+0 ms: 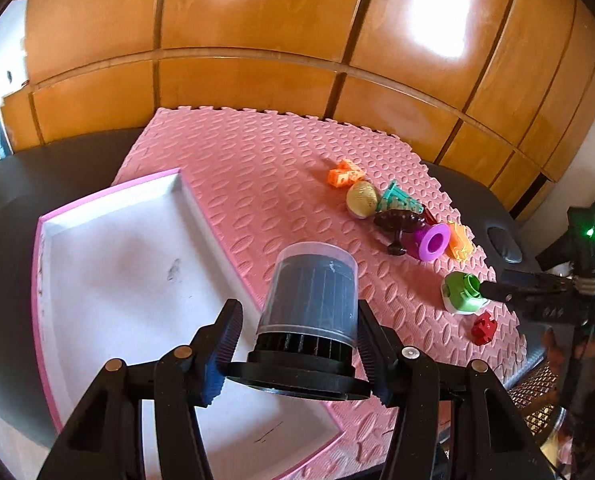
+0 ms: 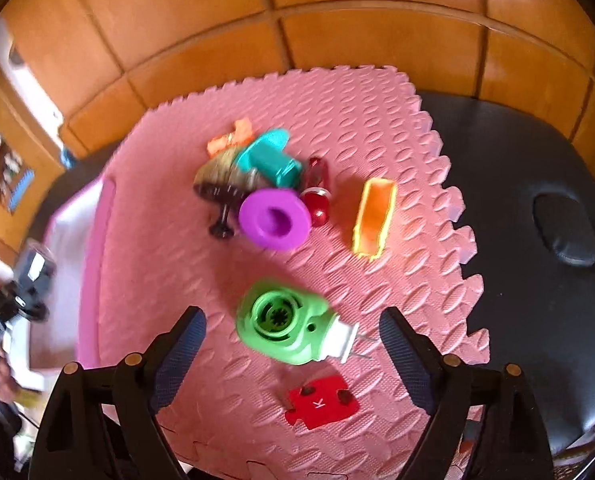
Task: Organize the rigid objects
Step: 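Carry the black cylinder into the tray and release it while the right gripper grasps the green plug toy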
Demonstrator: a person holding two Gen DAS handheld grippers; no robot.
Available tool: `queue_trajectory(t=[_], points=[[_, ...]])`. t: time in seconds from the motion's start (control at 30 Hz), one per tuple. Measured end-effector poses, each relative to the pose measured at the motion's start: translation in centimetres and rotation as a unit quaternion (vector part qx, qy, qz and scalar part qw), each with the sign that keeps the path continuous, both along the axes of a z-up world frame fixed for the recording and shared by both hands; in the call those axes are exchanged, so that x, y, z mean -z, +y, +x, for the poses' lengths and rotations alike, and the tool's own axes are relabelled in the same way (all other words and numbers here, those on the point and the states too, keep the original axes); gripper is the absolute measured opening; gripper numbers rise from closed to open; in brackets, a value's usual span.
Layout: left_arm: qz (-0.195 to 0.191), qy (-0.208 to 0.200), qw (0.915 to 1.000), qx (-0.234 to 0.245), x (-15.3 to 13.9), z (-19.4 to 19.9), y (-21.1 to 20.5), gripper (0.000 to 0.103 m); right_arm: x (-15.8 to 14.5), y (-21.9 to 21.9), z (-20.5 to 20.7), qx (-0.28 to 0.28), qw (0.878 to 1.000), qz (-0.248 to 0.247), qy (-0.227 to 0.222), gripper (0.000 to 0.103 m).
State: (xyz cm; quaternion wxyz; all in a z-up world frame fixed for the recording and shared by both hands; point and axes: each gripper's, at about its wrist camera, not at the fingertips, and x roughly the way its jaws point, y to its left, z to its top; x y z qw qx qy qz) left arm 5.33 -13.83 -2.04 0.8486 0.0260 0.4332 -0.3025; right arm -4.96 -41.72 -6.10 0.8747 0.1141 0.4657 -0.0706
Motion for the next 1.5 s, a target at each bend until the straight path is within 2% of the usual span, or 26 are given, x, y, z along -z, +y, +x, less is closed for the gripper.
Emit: queue_trajectory(t=[0.13, 0.23, 0.37, 0.4, 0.43, 0.5, 0.53, 0.73, 0.9, 1.03, 1.37, 1.5], points=[[-0.001, 0.003, 1.0, -0.009, 0.2, -0.1, 1.5, 0.057, 0.2, 2.5, 0.8, -0.077, 0.994, -0.073, 0.022, 0.09], [-0.004, 0.006, 0.9998, -0.018, 0.4, 0.0, 2.2, 0.057, 1.2, 3.3, 1.6, -0.13, 0.984, -0.103, 0.062, 0.09], [-0.006, 0.008, 0.9996, -0.028, 0.6, -0.1, 3.1, 0.057, 3.3, 3.4, 2.8, -0.153, 0.973, -0.135, 0.105, 0.09], [-0.005, 0.009, 0.9995, -0.031, 0.6, 0.0, 3.4, 0.057, 3.6, 3.2, 3.2, -0.148, 0.973, -0.14, 0.106, 0.085], [-0.005, 0.009, 0.9994, -0.034, 0.7, 0.0, 3.6, 0.057, 3.9, 3.1, 3.5, -0.143, 0.975, -0.137, 0.104, 0.067], [-0.005, 0.012, 0.999, -0.044, 0.9, 0.1, 4.2, 0.057, 3.7, 3.2, 4.1, -0.13, 0.977, -0.141, 0.096, 0.055], [-0.005, 0.014, 0.9986, -0.051, 1.0, 0.2, 4.6, 0.057, 3.5, 3.4, 4.3, -0.129, 0.978, -0.135, 0.088, 0.054], [-0.001, 0.022, 0.9953, -0.094, 1.5, 1.5, 7.0, 0.057, 3.6, 5.1, 6.1, -0.118, 0.986, -0.106, 0.048, 0.054], [0.005, 0.03, 0.9893, -0.143, 2.1, 4.6, 10.0, 0.057, 4.1, 4.2, 6.4, -0.109, 0.992, -0.059, 0.032, 0.053], [0.02, 0.03, 0.9856, -0.165, 2.7, 7.6, 11.1, 0.057, 4.3, 4.2, 6.2, -0.104, 0.992, -0.062, 0.023, 0.053], [0.078, 0.025, 0.9756, -0.204, 4.9, 14.3, 10.9, 0.057, 4.2, 3.9, 6.3, -0.099, 0.993, -0.062, 0.018, 0.053], [0.087, 0.028, 0.9726, -0.214, 5.4, 15.4, 10.9, 0.058, 4.3, 4.1, 6.4, -0.1, 0.993, -0.063, 0.018, 0.053]])
